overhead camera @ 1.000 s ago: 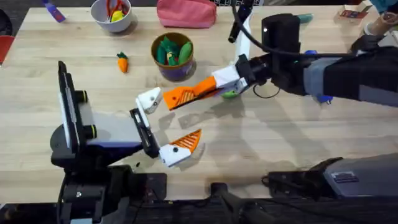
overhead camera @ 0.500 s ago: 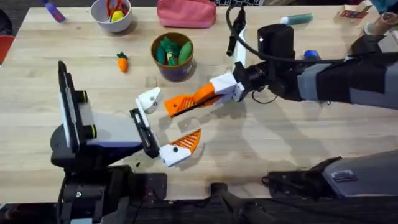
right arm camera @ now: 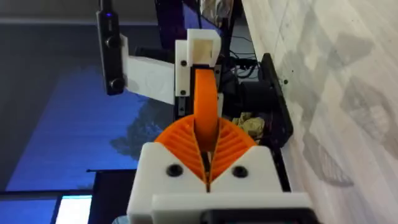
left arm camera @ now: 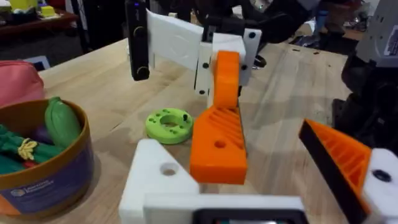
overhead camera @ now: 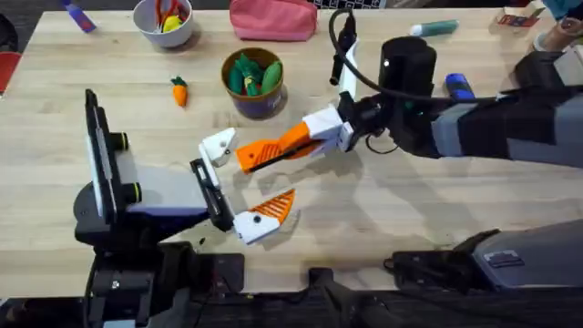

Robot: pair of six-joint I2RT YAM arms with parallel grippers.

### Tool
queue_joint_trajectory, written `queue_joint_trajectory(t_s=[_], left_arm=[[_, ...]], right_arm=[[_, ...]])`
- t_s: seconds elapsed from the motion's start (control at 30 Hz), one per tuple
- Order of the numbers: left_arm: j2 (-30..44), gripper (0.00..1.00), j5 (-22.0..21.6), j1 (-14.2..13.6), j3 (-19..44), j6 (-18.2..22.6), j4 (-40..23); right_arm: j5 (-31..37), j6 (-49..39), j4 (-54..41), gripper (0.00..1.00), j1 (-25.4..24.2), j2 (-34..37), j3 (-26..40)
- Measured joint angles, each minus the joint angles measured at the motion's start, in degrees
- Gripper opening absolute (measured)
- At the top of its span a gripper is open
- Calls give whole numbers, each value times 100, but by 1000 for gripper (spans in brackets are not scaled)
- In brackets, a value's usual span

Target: Pick up the gripper from the table and insert it into the empty holder that is missing its gripper. Then pick up a screw, insert it into the mounting hole, and use the screwdriver to tighten it. Finally, clean up the table by picking up the vegetable and placing it into the bucket.

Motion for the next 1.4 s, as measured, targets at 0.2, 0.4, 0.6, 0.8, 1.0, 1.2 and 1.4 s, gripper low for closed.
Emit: queue_joint_trajectory(t_s=[0.2, 0.4, 0.6, 0.8, 1.0, 1.2, 1.4], left_arm=[[0, 985, 0, 0, 0, 0, 0], [0, 985, 0, 0, 0, 0, 0], [0, 986, 0, 0, 0, 0, 0], [0, 985, -4, 2, 0, 0, 2], [0, 986, -17, 2, 0, 0, 2], [0, 986, -17, 2, 0, 0, 2], [0, 986, -20, 2, 0, 0, 2]], right_arm=[[111, 17, 279, 8, 0, 2, -18], [250, 15, 284, 8, 2, 14, -18], [299, 18, 454, 8, 108, 202, -18], [294, 39, 612, 8, 136, 203, -18], [290, 61, 751, 8, 136, 203, -18], [288, 63, 753, 8, 136, 203, -18], [283, 65, 774, 8, 193, 203, -18]])
